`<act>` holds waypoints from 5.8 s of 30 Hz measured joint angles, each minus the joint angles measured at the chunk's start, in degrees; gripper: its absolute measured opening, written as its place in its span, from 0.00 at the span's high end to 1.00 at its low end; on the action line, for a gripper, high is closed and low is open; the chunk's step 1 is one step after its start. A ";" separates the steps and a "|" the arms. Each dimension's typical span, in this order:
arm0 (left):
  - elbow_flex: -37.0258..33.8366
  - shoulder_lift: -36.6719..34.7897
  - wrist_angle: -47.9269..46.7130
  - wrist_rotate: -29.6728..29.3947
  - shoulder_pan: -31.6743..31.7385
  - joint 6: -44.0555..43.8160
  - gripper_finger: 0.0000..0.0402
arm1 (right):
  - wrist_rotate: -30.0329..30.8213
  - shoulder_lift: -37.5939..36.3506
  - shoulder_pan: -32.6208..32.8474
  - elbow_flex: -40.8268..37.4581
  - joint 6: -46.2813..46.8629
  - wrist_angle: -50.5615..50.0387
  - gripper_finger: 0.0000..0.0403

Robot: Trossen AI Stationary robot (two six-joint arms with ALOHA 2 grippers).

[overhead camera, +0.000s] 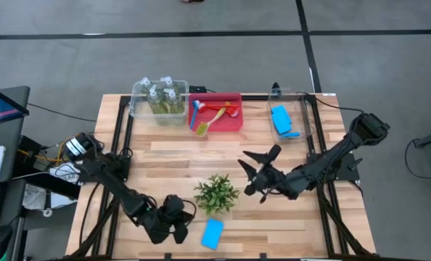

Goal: Pick & Place Kitchen Sink Supplies
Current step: Put the blue sponge into the transparent bin

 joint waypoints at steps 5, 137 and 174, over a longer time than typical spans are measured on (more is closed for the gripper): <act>0.09 -7.87 0.92 -5.89 -0.29 19.41 0.99 | -0.04 0.00 0.34 0.02 11.53 1.05 0.61; -15.82 -26.42 37.76 15.26 11.69 62.36 0.99 | -75.44 40.50 -4.18 35.95 3.00 -52.88 0.90; -15.82 -26.42 37.70 15.26 11.69 62.34 0.99 | -62.83 24.88 5.19 36.22 4.00 -63.44 1.00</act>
